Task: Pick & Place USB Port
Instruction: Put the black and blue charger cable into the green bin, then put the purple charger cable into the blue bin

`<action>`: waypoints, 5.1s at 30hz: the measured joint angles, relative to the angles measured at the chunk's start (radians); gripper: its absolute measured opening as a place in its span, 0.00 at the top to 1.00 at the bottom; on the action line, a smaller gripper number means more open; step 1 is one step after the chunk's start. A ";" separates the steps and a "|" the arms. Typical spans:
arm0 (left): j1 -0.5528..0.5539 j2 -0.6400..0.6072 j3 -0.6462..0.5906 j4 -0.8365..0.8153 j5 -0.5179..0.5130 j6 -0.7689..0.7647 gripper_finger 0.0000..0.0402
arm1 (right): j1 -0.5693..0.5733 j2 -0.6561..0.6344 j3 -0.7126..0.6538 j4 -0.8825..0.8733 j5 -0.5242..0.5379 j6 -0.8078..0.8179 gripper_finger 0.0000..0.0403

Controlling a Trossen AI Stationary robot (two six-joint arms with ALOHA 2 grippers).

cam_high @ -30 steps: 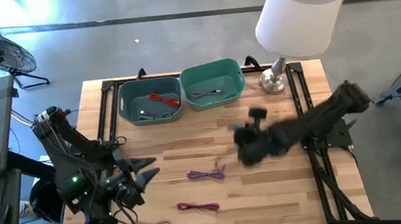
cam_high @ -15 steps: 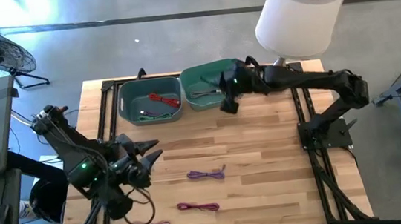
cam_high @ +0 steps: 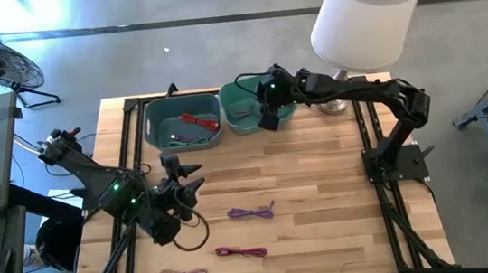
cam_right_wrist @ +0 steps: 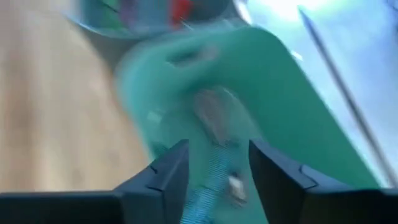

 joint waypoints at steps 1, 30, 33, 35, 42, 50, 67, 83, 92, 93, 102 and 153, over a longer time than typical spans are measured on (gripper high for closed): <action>0.006 0.000 0.000 -0.004 0.023 0.000 0.54 | 0.006 -0.003 0.000 0.010 -0.043 0.003 0.58; 0.008 -0.006 0.000 -0.062 0.448 -0.039 0.54 | 0.718 0.265 0.002 -0.046 0.048 0.270 0.47; 0.007 -0.006 0.000 -0.062 0.464 -0.060 0.54 | 0.718 0.313 0.001 -0.026 0.049 0.271 0.47; 0.007 -0.006 0.000 -0.062 0.481 -0.077 0.54 | 0.714 0.334 0.001 -0.024 0.049 0.274 0.47; 0.007 -0.006 0.000 -0.061 0.513 -0.106 0.54 | 0.681 0.386 0.004 -0.018 0.006 0.348 0.48; 0.007 -0.005 -0.074 -0.045 0.534 -0.160 0.54 | 0.675 0.405 0.005 -0.019 -0.071 0.316 0.93; 0.008 -0.005 -0.355 0.660 0.396 0.437 0.54 | 0.868 0.110 -0.001 -0.185 0.406 0.358 0.99; 0.009 -0.006 -0.367 0.890 0.271 0.721 0.54 | 1.037 -0.013 -0.001 0.078 0.630 -0.036 1.00; 0.009 -0.006 -0.367 0.920 0.329 0.743 0.54 | 0.929 -0.014 0.000 0.229 0.456 -0.226 1.00; 0.009 -0.006 -0.367 0.922 0.331 0.743 0.54 | 0.918 -0.014 0.000 0.237 0.442 -0.237 1.00; 0.009 -0.006 -0.367 0.964 0.378 0.764 0.54 | 0.818 -0.011 0.000 0.261 0.347 -0.266 1.00; 0.944 -0.160 -0.367 0.146 0.625 0.512 0.87 | 0.846 -0.005 0.002 0.001 0.637 -0.053 0.62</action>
